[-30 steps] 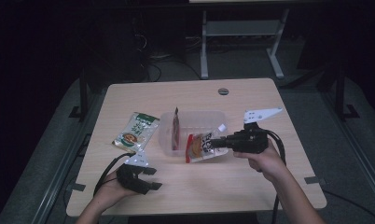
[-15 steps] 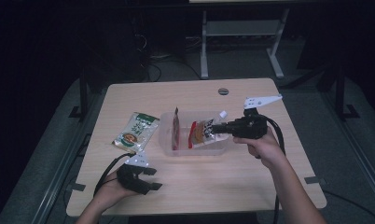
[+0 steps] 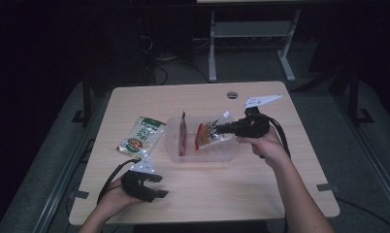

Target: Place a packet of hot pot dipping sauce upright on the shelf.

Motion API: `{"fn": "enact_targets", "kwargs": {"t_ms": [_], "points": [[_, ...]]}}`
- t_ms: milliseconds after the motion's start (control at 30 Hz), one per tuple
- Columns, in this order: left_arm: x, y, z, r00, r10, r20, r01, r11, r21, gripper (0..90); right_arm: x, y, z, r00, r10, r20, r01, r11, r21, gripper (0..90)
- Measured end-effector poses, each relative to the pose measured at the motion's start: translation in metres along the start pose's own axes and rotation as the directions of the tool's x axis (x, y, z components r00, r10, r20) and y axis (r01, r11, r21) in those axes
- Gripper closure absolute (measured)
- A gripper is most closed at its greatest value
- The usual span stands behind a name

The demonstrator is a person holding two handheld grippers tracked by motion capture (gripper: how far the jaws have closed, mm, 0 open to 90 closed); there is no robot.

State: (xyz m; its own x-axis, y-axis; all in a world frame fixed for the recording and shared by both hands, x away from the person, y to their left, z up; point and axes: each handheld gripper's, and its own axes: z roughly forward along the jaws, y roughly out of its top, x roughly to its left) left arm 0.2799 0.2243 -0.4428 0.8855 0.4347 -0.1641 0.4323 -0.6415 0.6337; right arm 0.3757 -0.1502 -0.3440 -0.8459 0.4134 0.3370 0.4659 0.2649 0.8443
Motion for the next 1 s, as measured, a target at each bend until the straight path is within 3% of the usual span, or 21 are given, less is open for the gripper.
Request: {"fn": "enact_targets", "kwargs": {"t_ms": [367,1000], "points": [[0.000,0.000,0.001,1.0000,0.001,0.005,-0.001,1.0000,0.003,37.1,-0.007,-0.003,0.014,0.9999,0.016,0.002,-0.016,0.999,0.033,89.7],[0.000,0.000,0.002,1.0000,-0.001,0.008,0.001,1.0000,0.006,37.1,-0.013,0.002,0.034,0.9993,0.037,0.000,-0.037,0.999,0.028,89.4]]}}
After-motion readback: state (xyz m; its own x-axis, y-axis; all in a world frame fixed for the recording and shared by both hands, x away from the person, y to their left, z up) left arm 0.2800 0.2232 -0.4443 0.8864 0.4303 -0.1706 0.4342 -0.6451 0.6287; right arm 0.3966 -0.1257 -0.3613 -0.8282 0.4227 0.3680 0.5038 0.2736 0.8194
